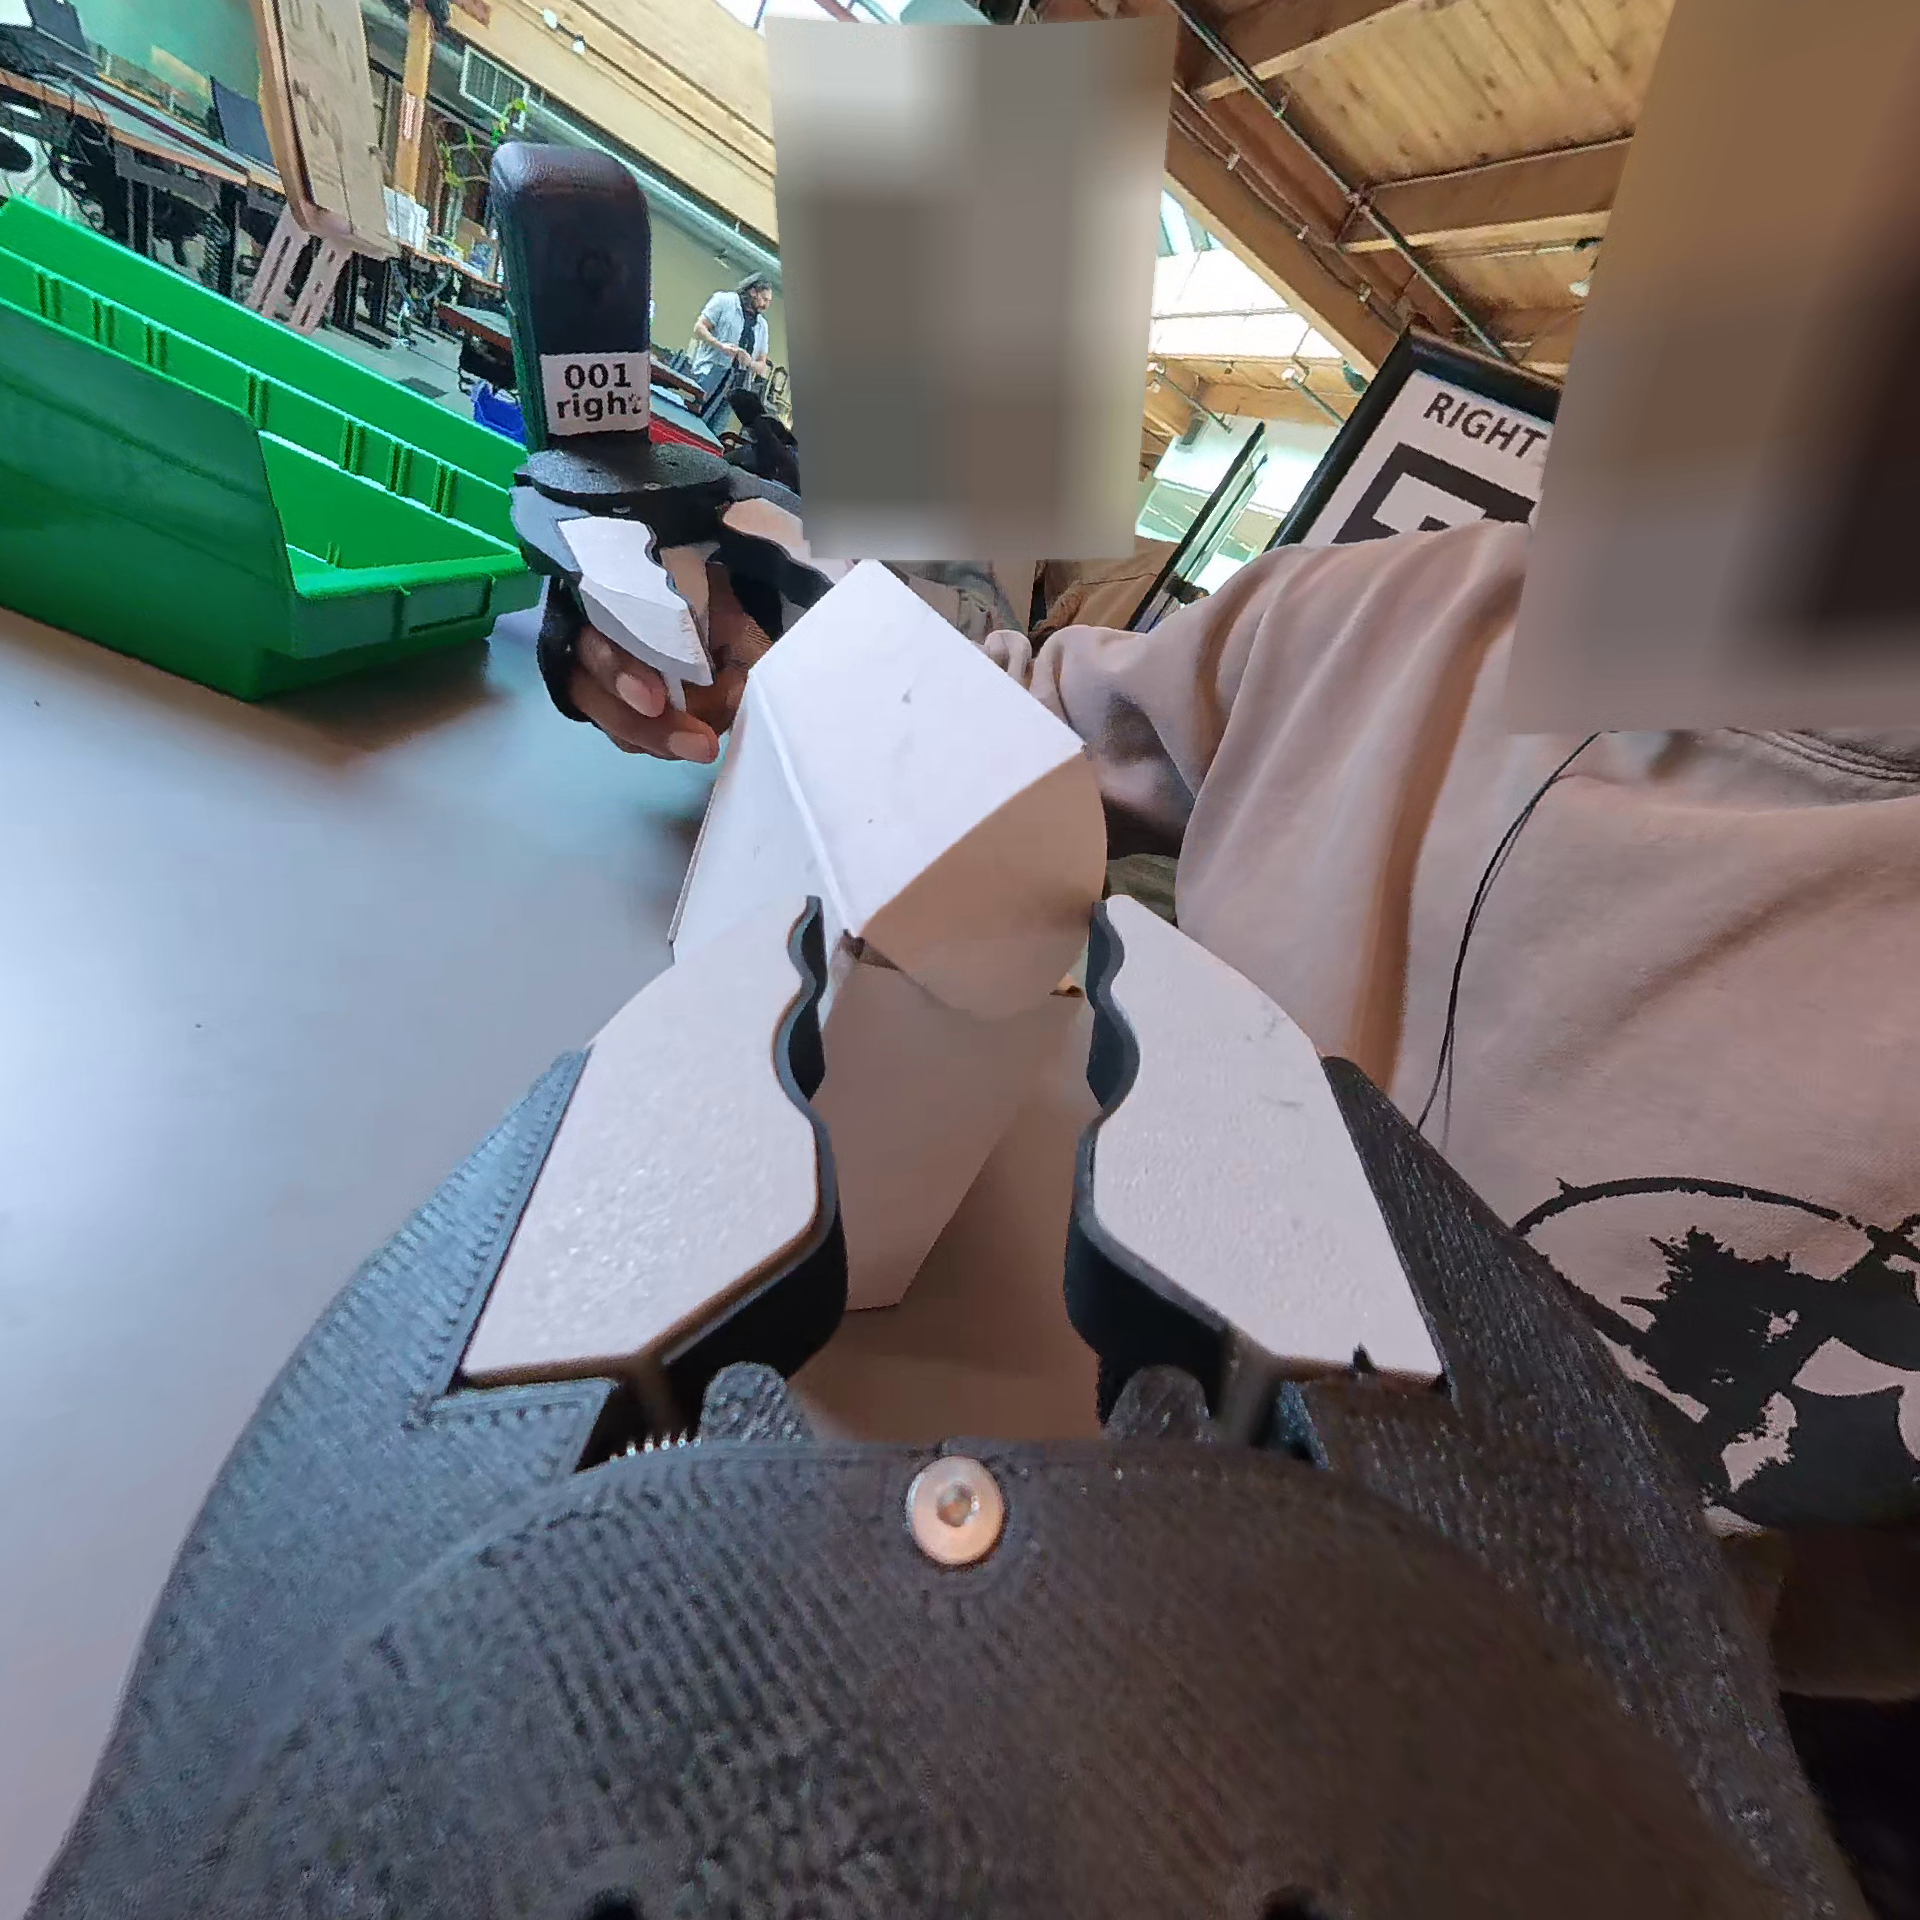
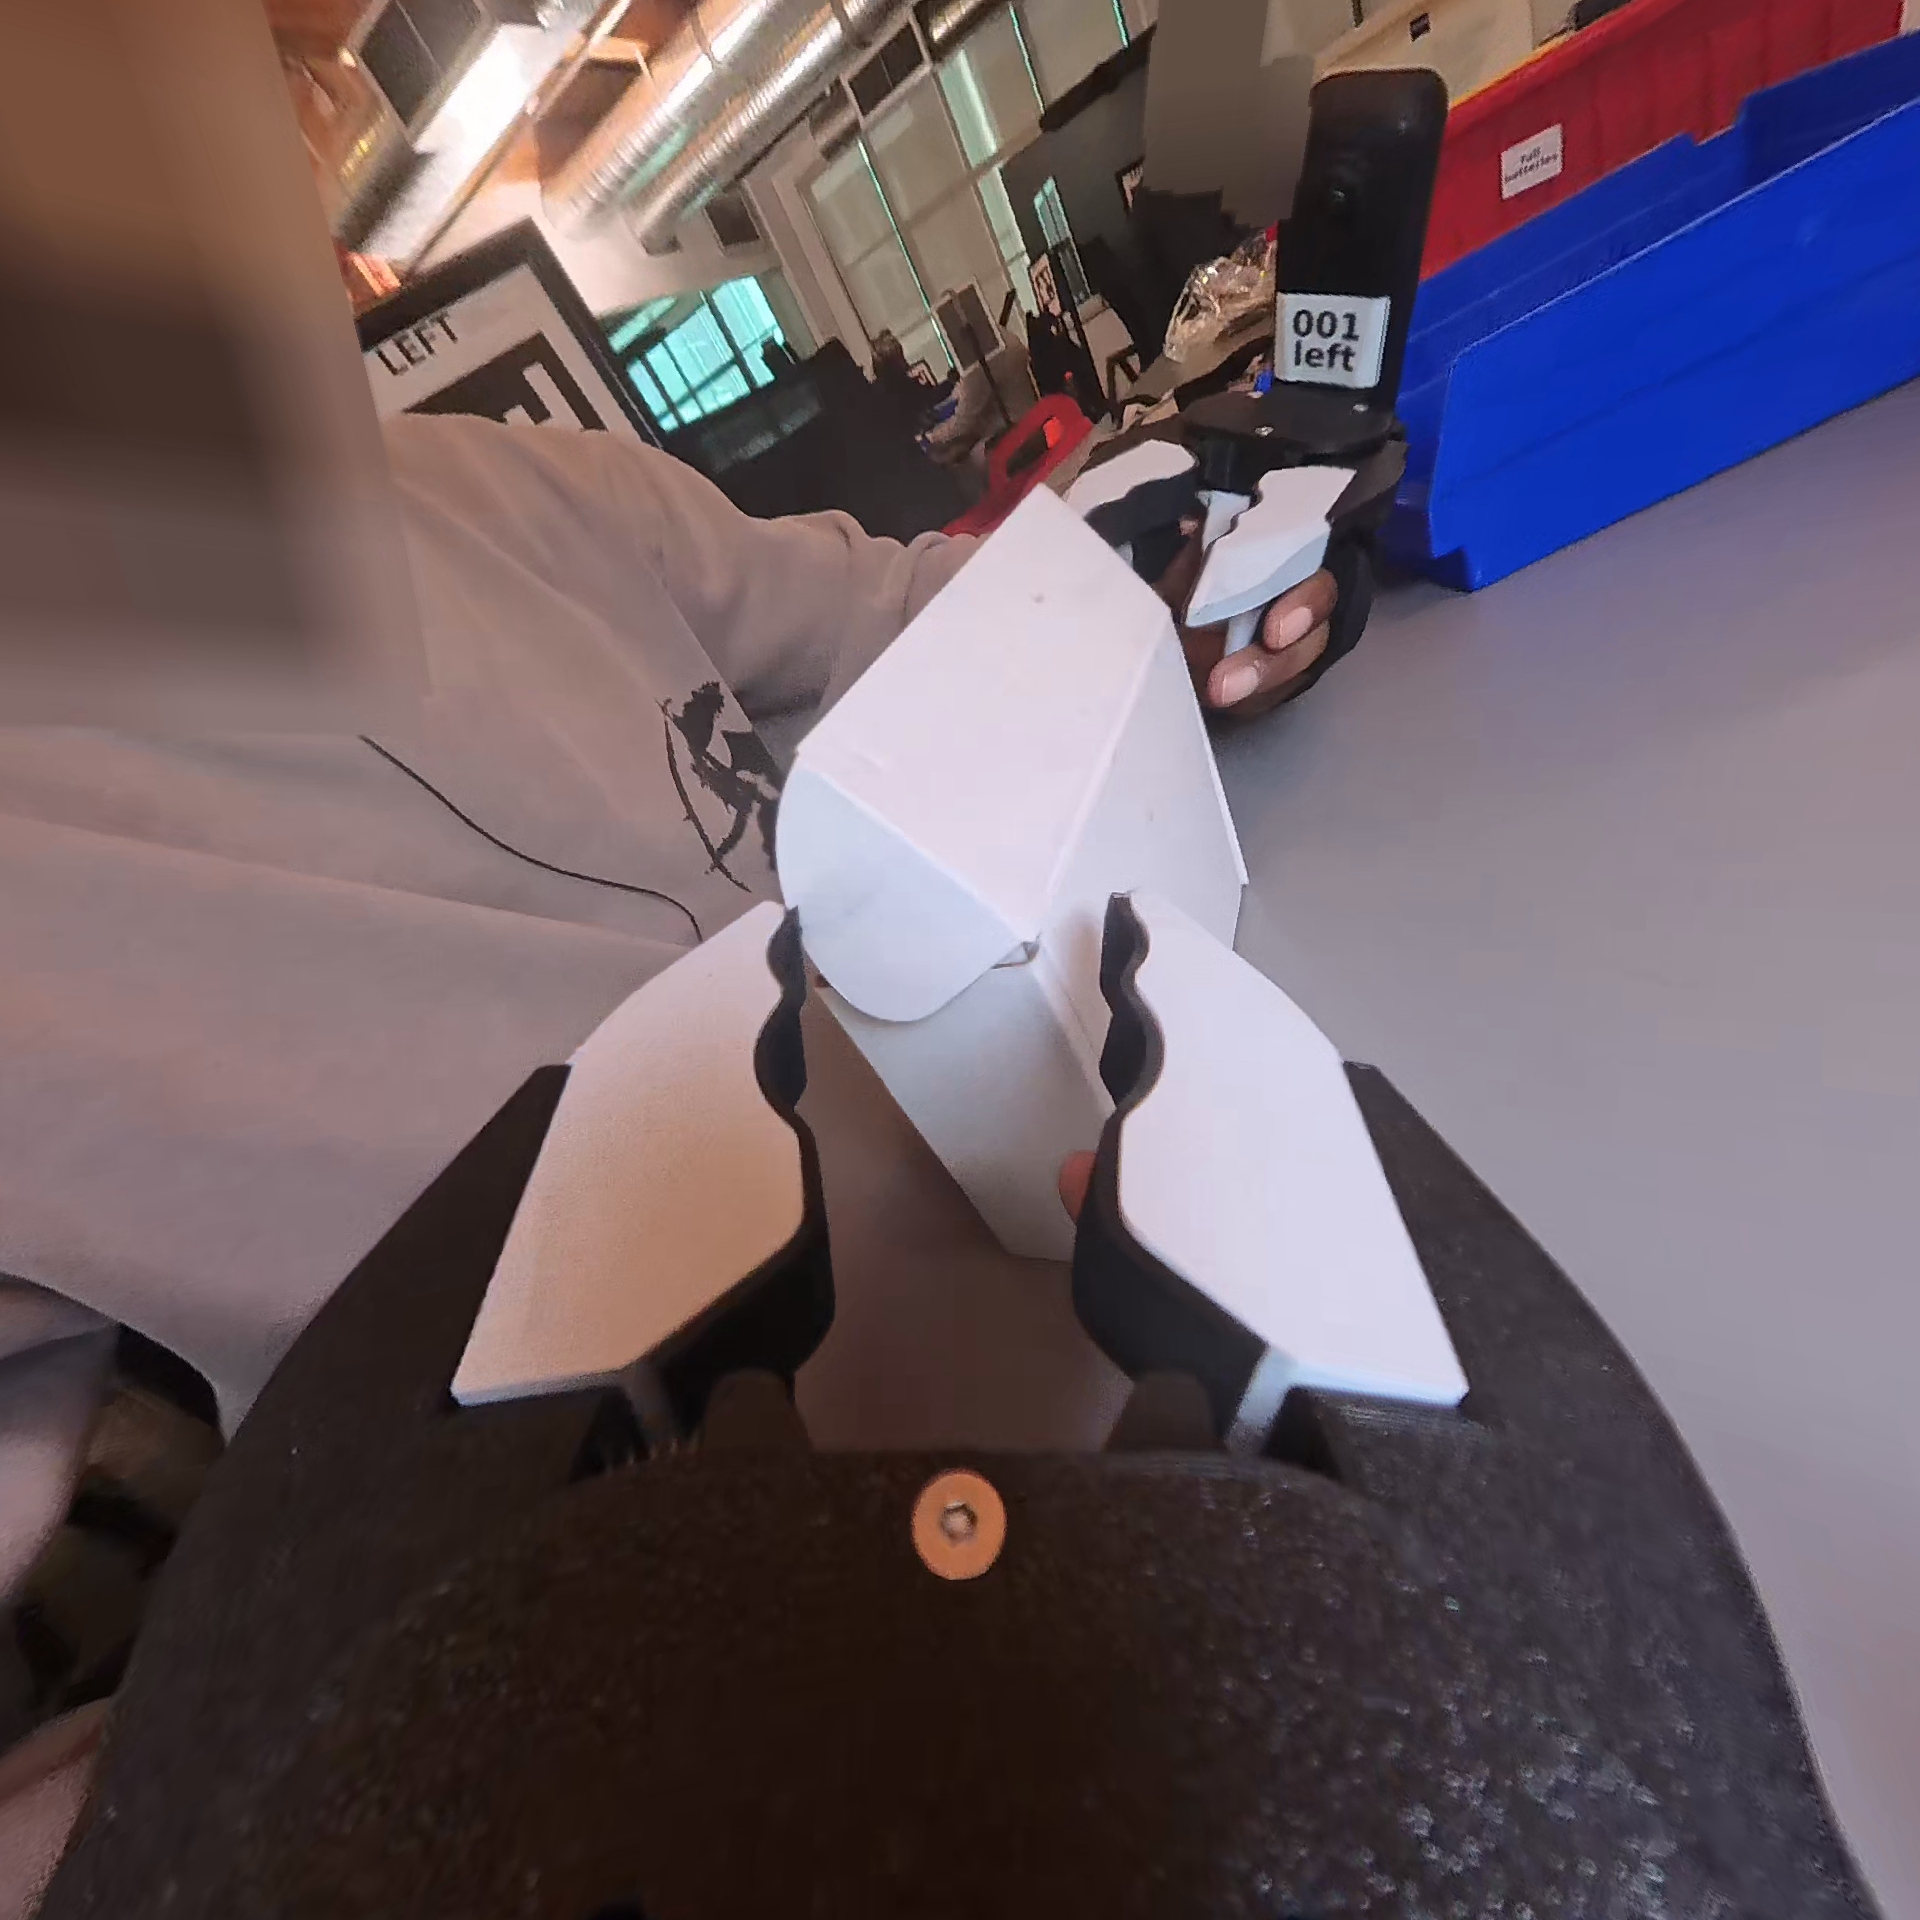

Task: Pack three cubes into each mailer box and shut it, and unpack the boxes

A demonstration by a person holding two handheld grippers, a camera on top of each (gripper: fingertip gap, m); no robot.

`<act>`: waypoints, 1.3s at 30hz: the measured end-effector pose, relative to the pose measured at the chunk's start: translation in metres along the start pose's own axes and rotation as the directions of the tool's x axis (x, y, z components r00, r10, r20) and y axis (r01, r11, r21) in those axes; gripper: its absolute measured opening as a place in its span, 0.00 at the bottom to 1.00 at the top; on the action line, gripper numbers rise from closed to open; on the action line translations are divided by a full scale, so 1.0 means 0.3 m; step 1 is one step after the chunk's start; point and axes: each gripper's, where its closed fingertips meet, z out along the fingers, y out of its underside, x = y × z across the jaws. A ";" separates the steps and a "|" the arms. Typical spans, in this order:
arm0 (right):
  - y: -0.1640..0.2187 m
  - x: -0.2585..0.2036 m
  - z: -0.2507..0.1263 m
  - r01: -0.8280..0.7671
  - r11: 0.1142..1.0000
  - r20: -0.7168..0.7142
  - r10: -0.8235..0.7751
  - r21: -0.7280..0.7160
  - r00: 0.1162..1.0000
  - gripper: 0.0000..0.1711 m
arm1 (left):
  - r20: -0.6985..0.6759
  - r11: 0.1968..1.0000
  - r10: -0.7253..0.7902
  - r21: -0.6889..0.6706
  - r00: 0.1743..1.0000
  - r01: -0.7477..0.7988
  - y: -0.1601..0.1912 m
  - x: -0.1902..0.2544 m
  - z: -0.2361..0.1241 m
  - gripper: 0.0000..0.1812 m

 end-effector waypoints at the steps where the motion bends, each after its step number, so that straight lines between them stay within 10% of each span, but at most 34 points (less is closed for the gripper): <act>1: -0.003 -0.002 0.001 0.024 1.000 -0.013 -0.024 -0.011 1.000 0.32 | 0.006 1.000 0.012 -0.009 1.000 -0.012 -0.001 0.000 0.003 0.27; 39: -0.031 -0.042 0.038 -0.070 0.996 0.106 0.063 0.058 0.992 0.19 | 0.070 0.993 0.118 -0.012 0.991 -0.118 -0.041 0.019 0.012 0.17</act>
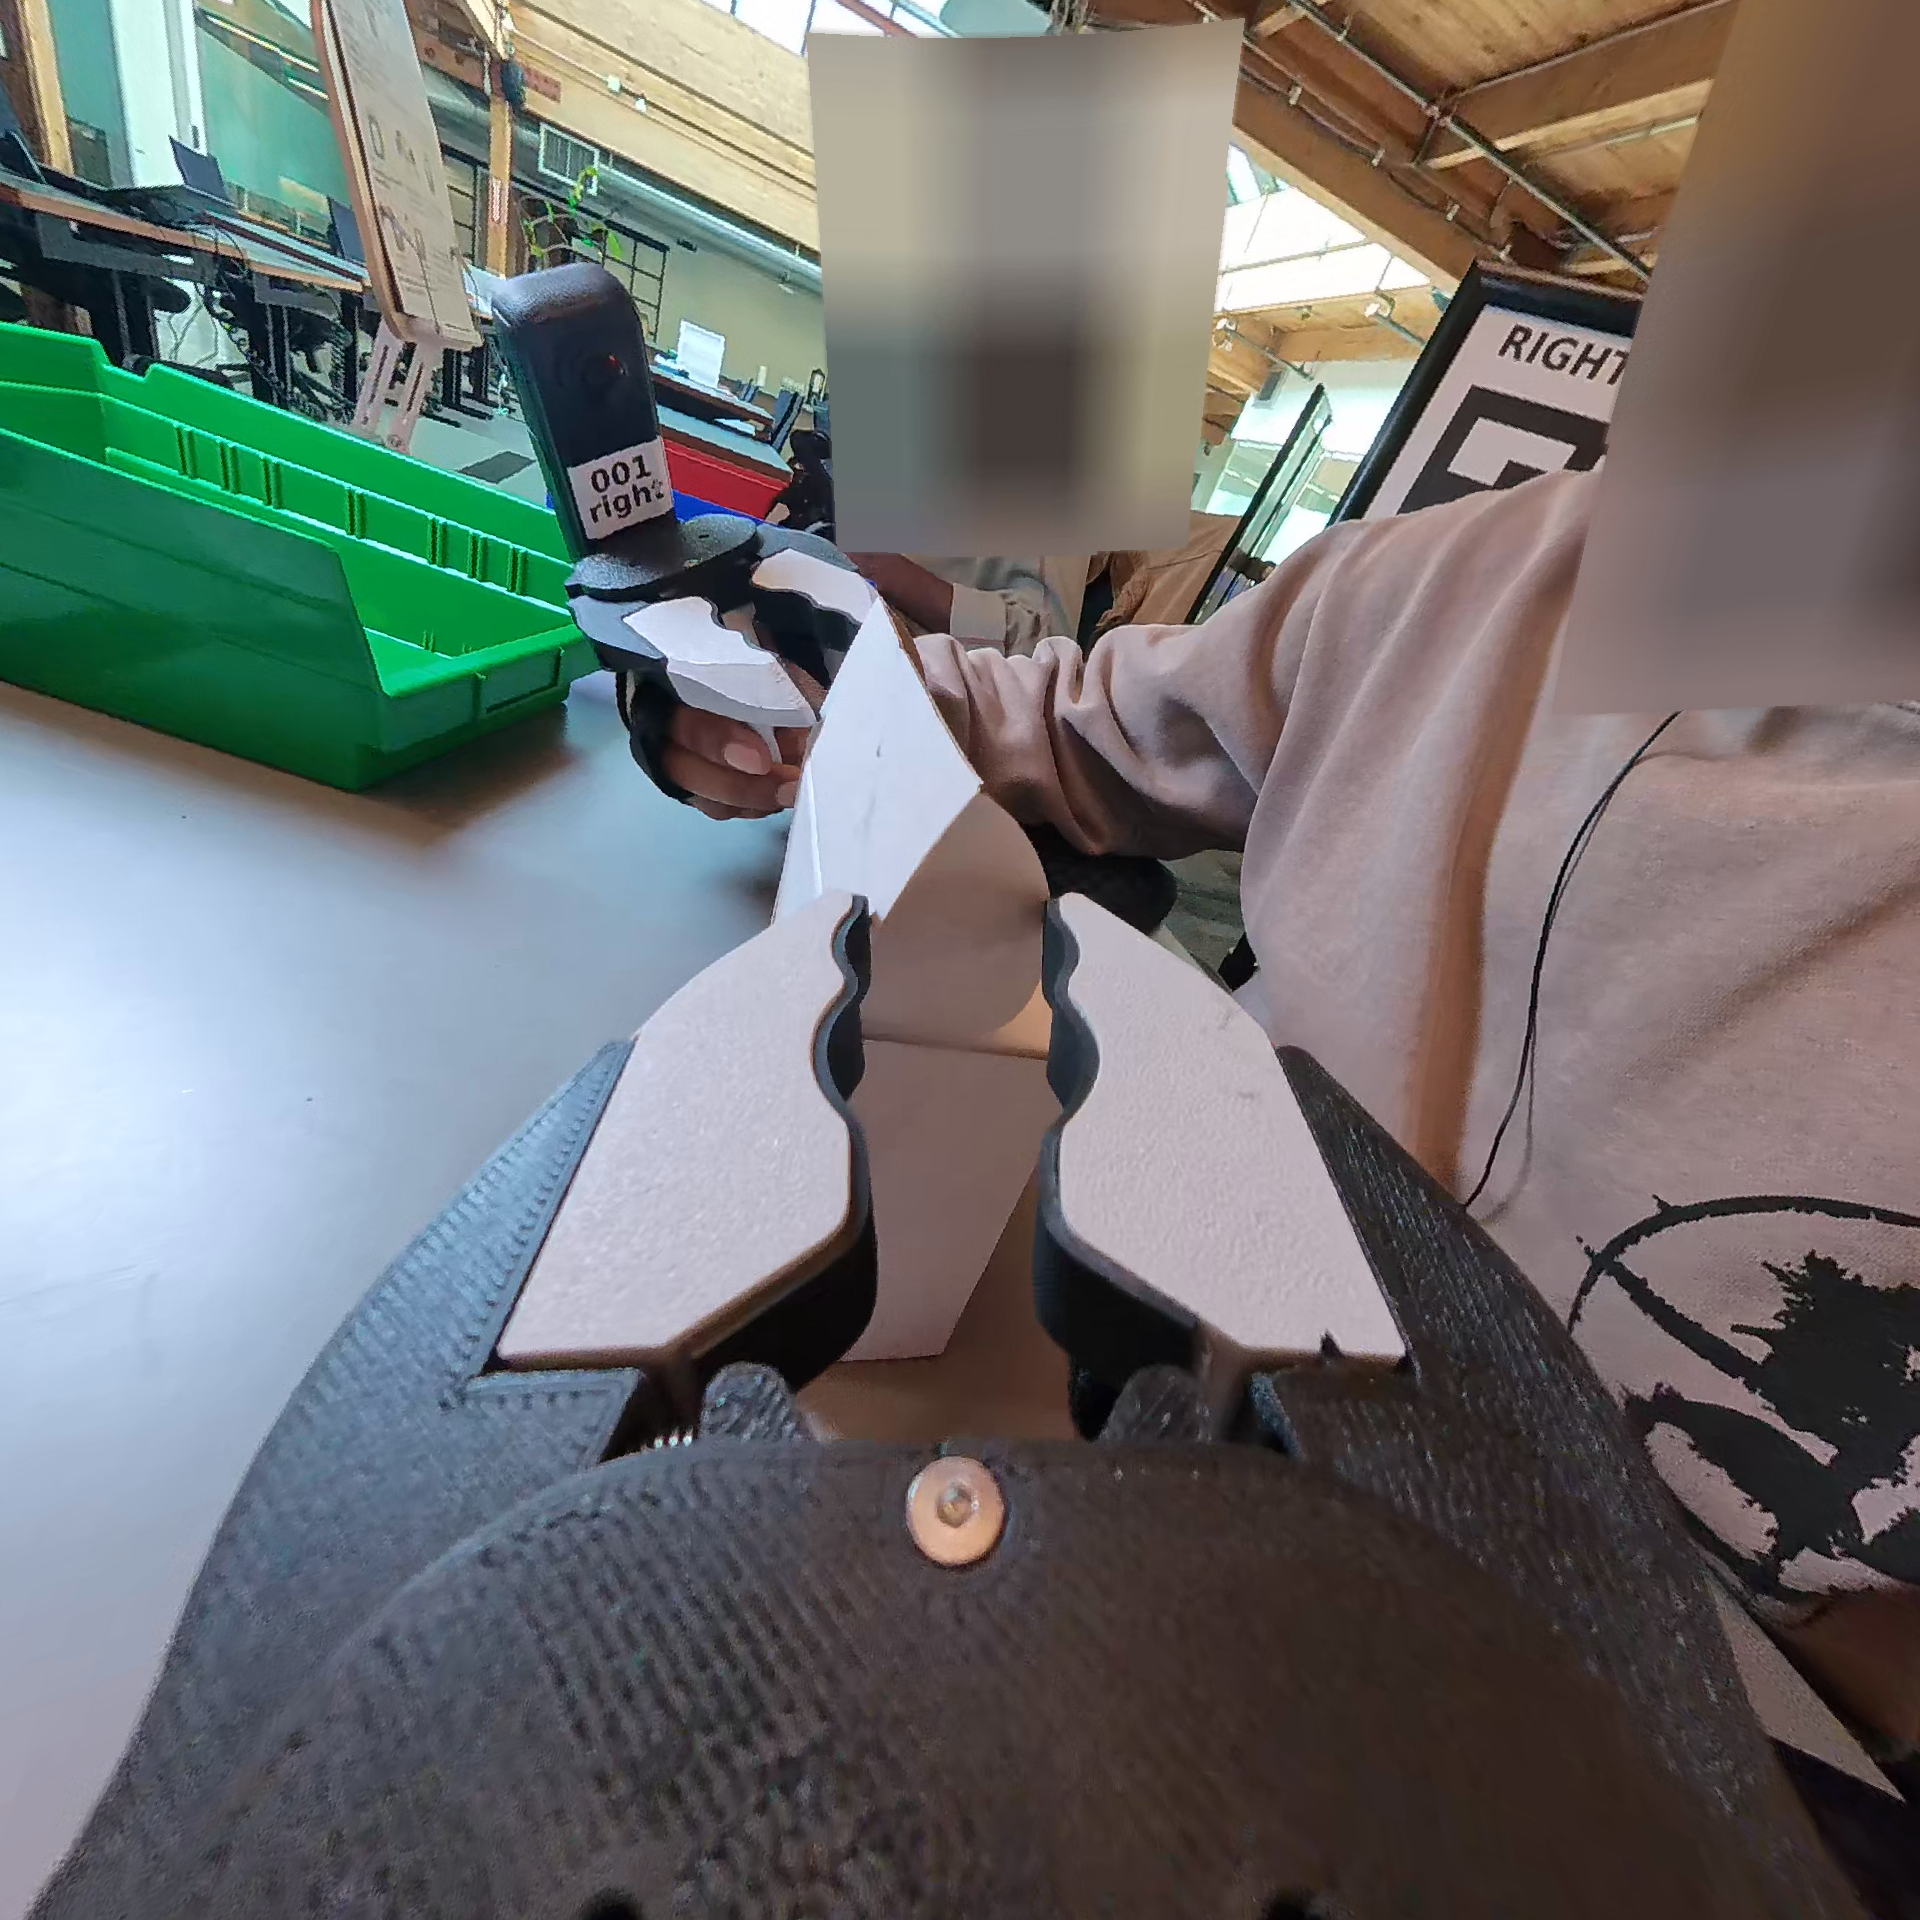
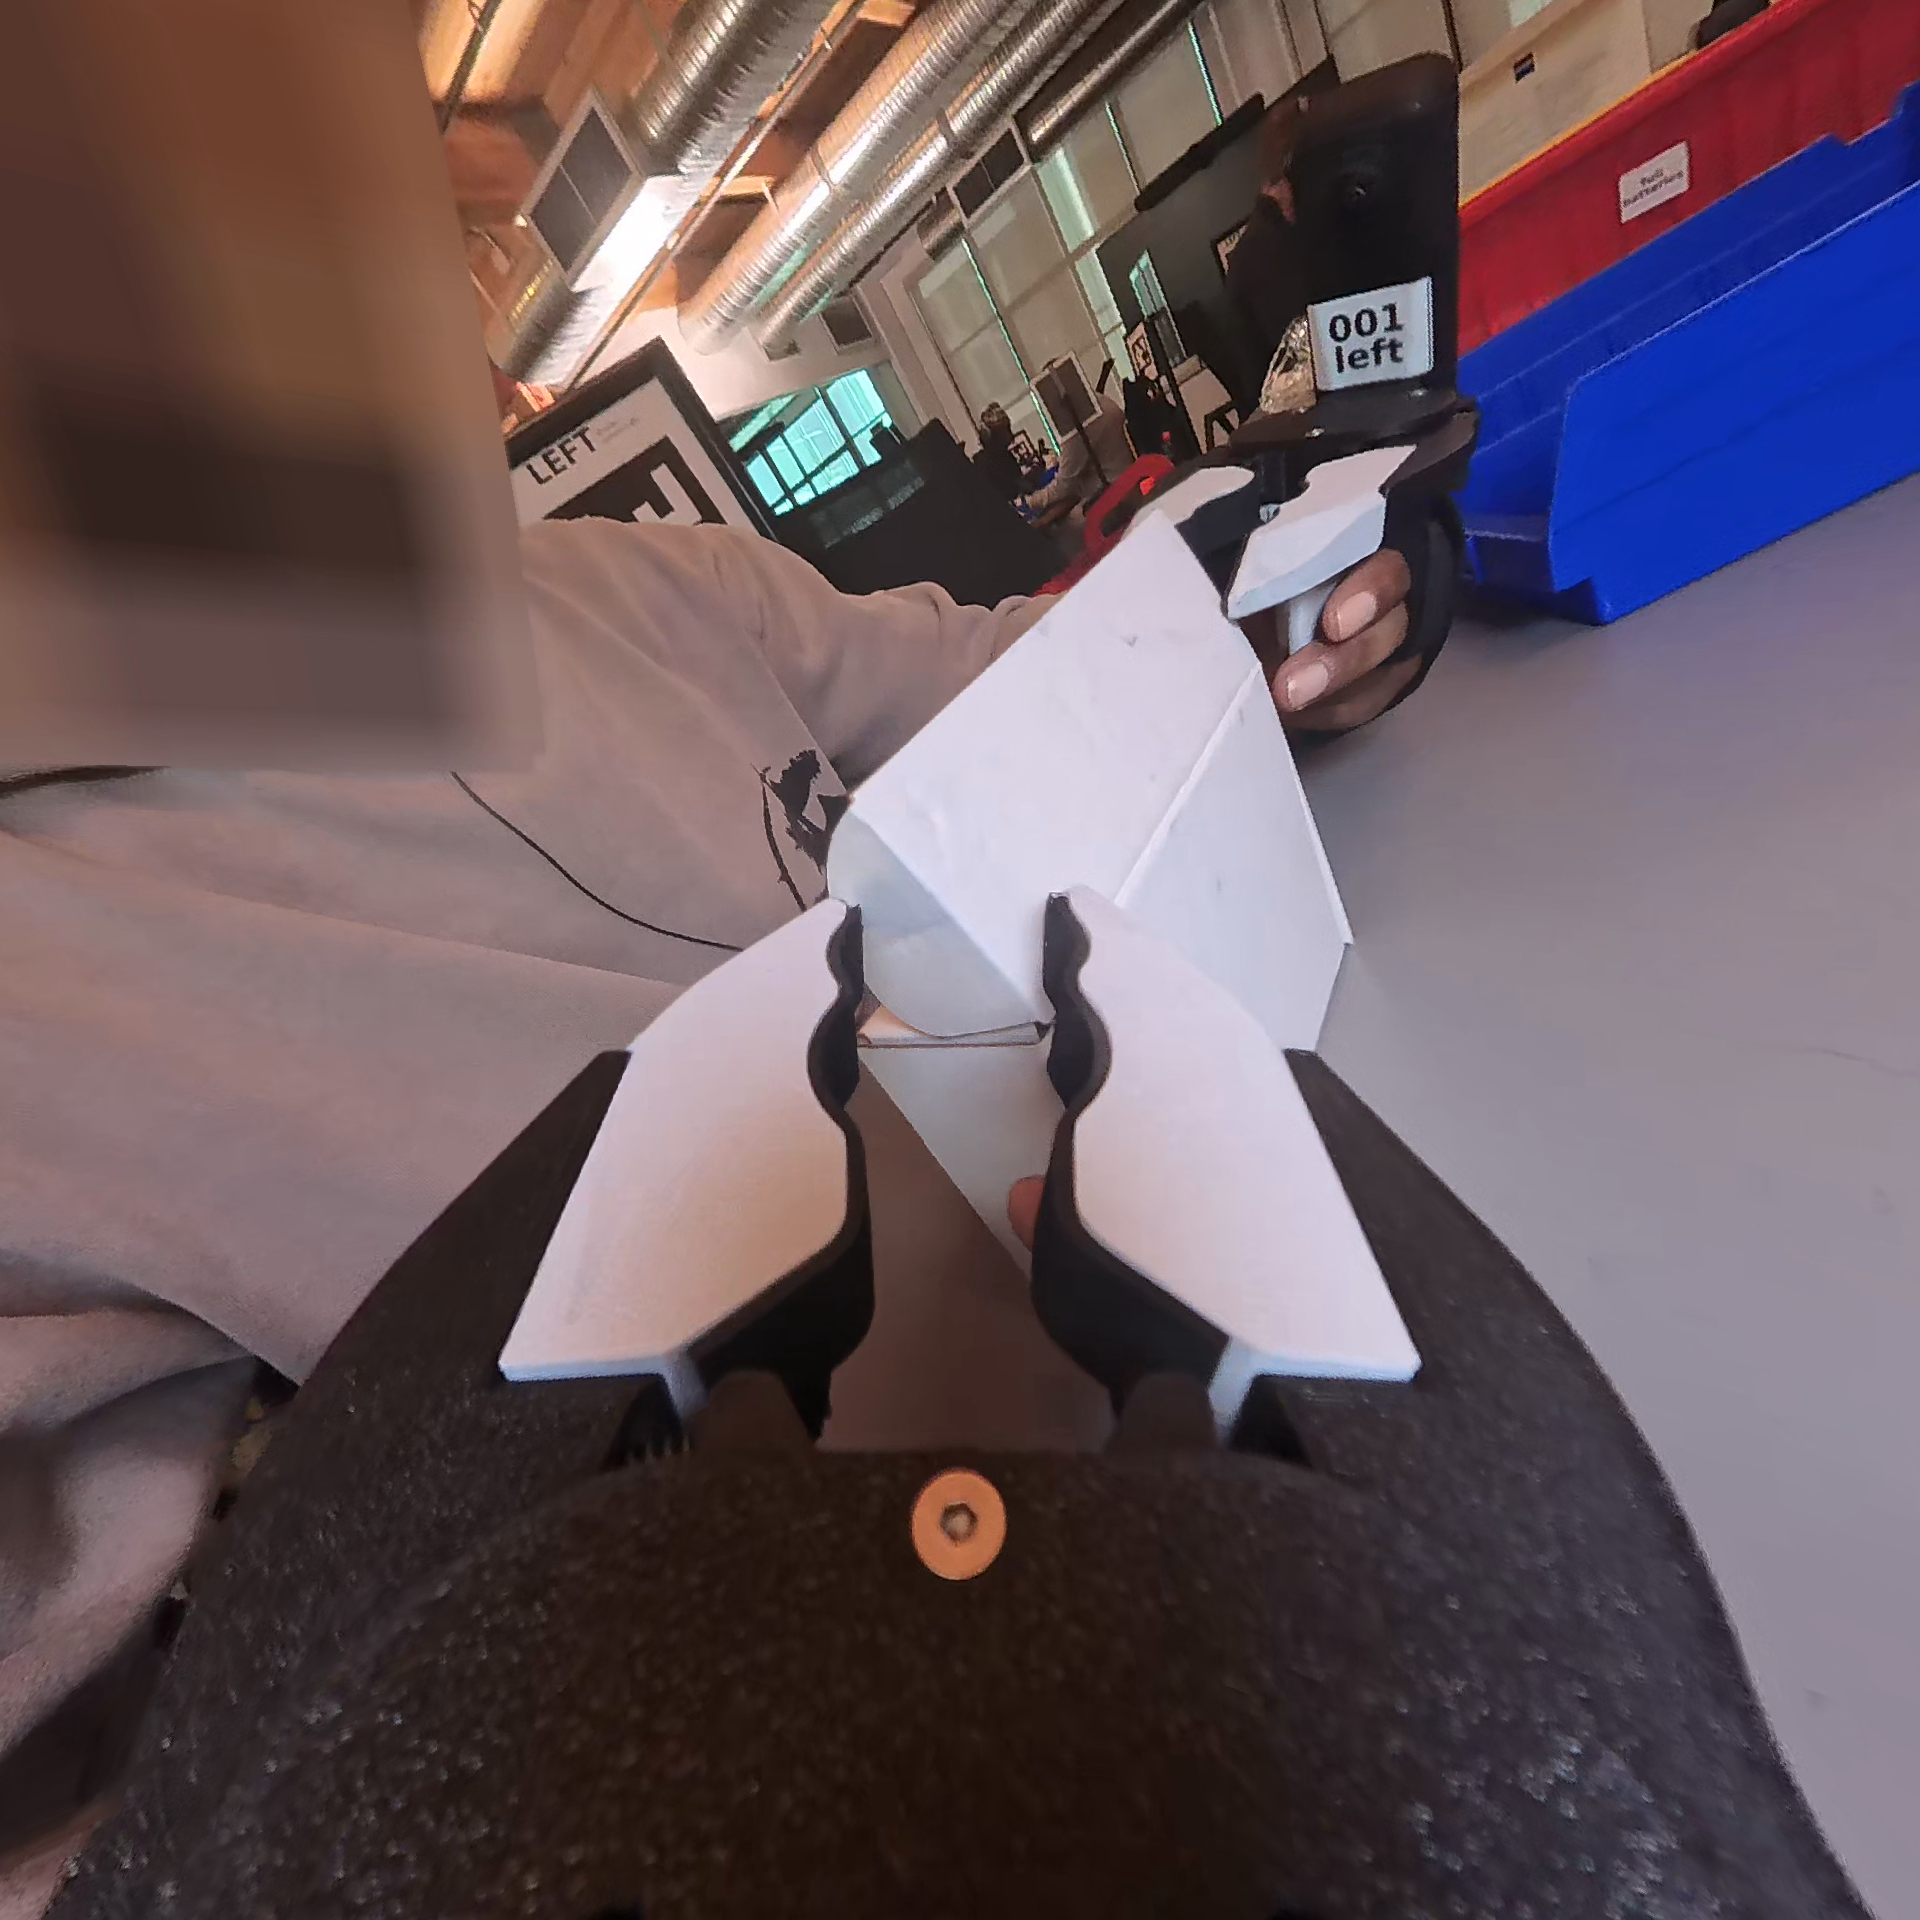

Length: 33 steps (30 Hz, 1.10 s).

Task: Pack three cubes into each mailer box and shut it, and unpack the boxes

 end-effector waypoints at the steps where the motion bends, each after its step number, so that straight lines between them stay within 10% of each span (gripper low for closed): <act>1: 0.001 -0.001 0.001 0.008 1.000 -0.005 -0.008 -0.011 1.000 0.19 | -0.002 1.000 0.008 -0.009 1.000 -0.008 0.003 0.003 0.000 0.17; 16: 0.105 0.015 -0.018 0.210 0.795 -0.318 -0.449 -0.570 0.835 0.21 | 0.106 0.891 0.354 -0.340 0.929 -0.301 0.059 0.044 0.002 0.17; 23: 0.048 -0.038 -0.014 0.263 0.846 -0.397 -0.464 -0.465 0.792 0.32 | 0.204 0.891 0.373 -0.350 0.905 -0.289 0.010 0.078 0.011 0.23; 33: 0.082 -0.046 0.054 0.384 0.690 -0.460 -0.707 -0.614 0.536 0.19 | 0.325 0.731 0.616 -0.575 0.717 -0.367 0.077 0.095 0.021 0.16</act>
